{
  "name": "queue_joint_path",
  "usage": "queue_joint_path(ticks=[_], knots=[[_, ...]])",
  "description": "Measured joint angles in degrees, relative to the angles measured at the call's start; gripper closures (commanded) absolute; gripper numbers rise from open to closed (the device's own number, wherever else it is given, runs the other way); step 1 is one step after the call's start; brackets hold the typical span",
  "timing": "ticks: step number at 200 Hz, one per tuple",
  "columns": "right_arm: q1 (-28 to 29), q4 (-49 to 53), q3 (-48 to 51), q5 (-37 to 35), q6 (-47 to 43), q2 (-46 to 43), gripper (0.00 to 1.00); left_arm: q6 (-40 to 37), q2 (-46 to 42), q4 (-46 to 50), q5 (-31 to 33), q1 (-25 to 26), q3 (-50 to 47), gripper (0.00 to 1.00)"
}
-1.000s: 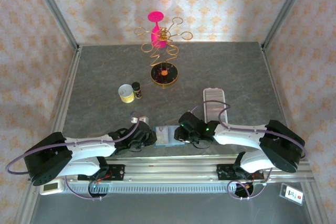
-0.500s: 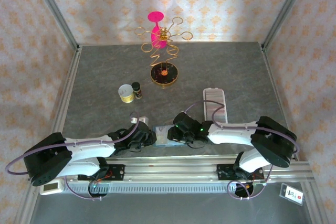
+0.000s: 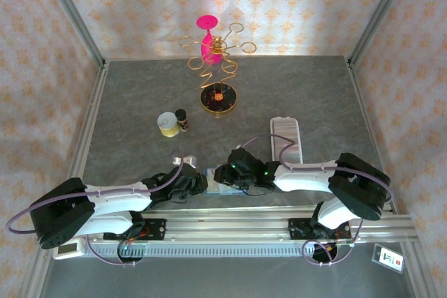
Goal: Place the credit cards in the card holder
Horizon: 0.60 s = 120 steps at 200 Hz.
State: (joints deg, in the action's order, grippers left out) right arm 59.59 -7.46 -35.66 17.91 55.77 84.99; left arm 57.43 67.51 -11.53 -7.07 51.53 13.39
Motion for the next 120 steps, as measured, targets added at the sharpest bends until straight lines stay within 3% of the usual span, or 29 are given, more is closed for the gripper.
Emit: queue_joint_path(ticks=[69, 120], knots=[[1.03, -5.53, 0.00, 0.55, 2.32, 1.84, 0.53, 0.57, -0.83, -1.42, 0.09, -0.02, -1.36, 0.85], [1.77, -9.99, -0.37, 1.84, 3.85, 3.63, 0.53, 1.27, -2.34, -3.15, 0.09, 0.11, -2.69, 0.81]])
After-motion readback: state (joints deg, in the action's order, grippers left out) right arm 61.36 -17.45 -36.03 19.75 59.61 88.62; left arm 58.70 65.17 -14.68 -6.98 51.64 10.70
